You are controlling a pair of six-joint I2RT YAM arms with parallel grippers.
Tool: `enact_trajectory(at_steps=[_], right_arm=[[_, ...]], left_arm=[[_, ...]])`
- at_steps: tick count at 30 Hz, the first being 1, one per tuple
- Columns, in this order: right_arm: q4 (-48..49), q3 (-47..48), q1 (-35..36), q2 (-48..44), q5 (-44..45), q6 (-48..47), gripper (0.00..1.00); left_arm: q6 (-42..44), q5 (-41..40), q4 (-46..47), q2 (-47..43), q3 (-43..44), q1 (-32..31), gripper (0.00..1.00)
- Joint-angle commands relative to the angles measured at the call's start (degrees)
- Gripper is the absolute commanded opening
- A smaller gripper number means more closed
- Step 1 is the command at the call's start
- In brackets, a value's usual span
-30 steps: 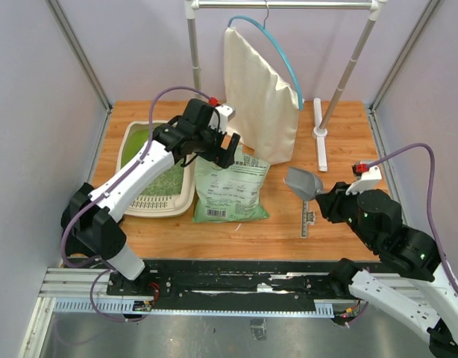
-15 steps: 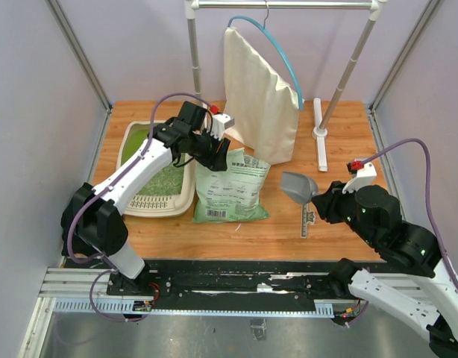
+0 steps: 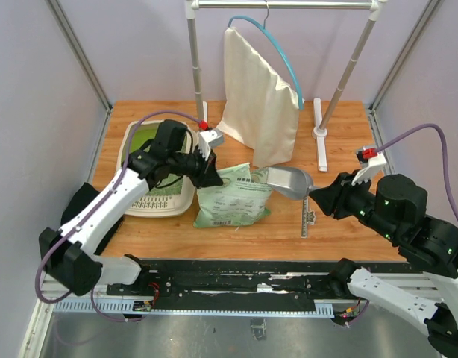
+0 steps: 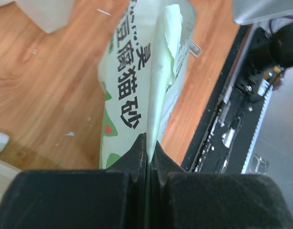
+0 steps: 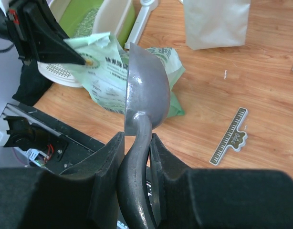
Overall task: Fill the litter box with clean litter
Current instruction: 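Scoop the cat litter from the cat litter bag.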
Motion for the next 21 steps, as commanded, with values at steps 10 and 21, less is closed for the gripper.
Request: enact_trajectory(at_steps=[10,21], right_arm=[[-6.63,7.76,-0.90,9.68,-2.88,-3.55,0.01],[-13.15,11.13,-0.91,21.64,-10.51,-7.57,0.01]], left_arm=[[6.62,9.26,14.70,-17.37,-15.44,-3.94,0.01],[10.59,7.13,14.02,-18.78,-17.07,-5.85,0.01]])
